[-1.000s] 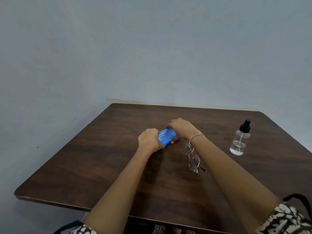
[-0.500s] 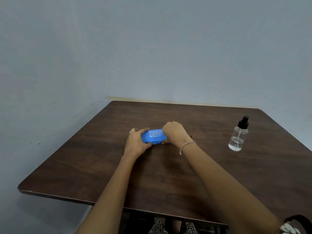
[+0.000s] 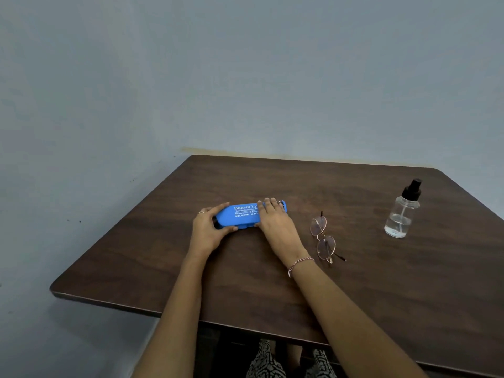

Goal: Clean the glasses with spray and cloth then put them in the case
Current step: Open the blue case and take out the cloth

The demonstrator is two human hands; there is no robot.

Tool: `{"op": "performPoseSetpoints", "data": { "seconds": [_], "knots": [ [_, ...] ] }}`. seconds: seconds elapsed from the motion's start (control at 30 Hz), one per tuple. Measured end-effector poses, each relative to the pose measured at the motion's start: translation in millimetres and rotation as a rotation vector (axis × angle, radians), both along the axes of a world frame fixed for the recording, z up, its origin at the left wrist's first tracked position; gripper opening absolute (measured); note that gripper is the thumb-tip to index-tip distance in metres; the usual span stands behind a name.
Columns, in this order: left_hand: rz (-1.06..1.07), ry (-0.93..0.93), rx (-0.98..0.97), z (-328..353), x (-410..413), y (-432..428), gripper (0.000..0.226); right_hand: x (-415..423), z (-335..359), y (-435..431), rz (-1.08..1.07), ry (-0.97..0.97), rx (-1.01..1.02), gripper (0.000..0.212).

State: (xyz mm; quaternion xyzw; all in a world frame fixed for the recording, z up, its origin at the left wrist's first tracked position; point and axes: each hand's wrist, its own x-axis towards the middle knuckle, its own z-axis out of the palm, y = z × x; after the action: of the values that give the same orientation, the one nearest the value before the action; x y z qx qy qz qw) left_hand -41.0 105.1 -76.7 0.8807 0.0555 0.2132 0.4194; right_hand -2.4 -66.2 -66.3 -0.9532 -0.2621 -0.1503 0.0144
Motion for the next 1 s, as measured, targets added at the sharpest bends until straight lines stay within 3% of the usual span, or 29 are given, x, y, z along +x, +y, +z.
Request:
{"op": "performPoseSetpoints", "data": {
  "seconds": [0.13,0.47,0.67,0.83,1.0],
  "knots": [
    [-0.009,-0.013,-0.037,-3.5,2.5,5.6,0.067,0.7,-1.9,0.0,0.019,0.003,-0.041,0.055],
    [-0.028,0.013,-0.05,-2.8,4.4,8.8,0.067,2.1,-9.0,2.1,-0.034,-0.214,-0.19,0.051],
    [-0.028,0.013,-0.038,-1.8,2.9,7.6,0.069,4.1,-3.8,-0.8,0.037,-0.138,-0.252,0.05],
    [-0.039,-0.01,-0.042,0.4,-2.5,6.0,0.083,13.6,30.1,-4.9,0.099,-0.006,-0.117,0.046],
    [-0.021,0.051,-0.207,0.7,-3.7,7.3,0.124,35.1,50.6,-2.5,0.025,0.08,0.15,0.041]
  ]
}}
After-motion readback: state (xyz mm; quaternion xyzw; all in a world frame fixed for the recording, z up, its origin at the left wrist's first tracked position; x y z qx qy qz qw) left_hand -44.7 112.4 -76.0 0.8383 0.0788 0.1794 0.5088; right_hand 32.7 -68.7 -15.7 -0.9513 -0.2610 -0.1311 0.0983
